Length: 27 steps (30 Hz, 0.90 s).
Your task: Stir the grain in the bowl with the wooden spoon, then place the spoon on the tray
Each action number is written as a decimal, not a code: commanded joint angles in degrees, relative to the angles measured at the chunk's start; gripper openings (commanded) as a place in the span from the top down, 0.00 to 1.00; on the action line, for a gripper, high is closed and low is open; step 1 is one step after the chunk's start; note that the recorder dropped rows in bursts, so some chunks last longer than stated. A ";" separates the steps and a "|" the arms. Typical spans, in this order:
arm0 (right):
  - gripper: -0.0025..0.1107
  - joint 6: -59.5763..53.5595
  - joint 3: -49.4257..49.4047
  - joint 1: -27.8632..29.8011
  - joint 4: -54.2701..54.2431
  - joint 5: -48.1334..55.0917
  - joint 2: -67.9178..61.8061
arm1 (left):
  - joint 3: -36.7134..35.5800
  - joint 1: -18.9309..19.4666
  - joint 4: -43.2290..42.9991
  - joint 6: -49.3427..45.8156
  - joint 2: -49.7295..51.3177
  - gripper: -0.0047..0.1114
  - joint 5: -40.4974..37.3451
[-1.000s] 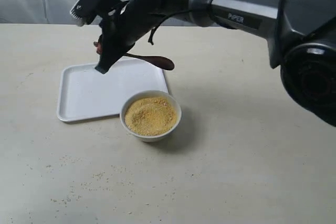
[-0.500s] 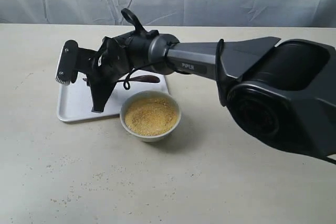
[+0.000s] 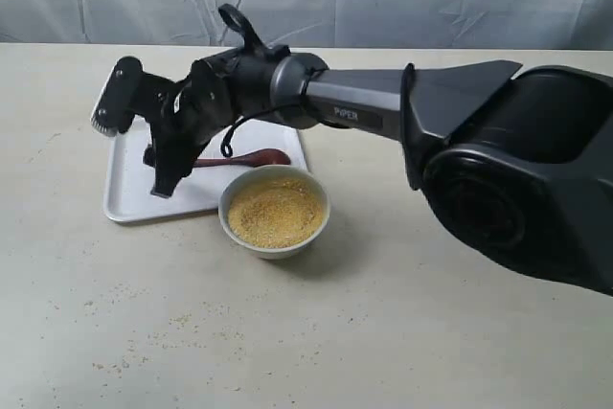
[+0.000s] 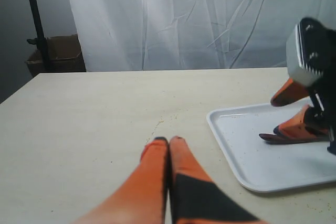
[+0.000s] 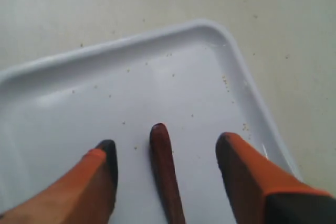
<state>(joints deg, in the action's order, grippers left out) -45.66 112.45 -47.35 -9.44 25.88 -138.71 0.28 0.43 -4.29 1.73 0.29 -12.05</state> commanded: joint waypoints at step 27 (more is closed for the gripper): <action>0.99 32.09 -75.71 49.12 -3.00 7.29 82.10 | -0.28 0.05 0.20 0.17 -0.29 0.96 0.29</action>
<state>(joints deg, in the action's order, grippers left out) -12.18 43.73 3.27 -13.57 40.65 -65.84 0.28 0.43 -4.29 1.73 0.29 -12.05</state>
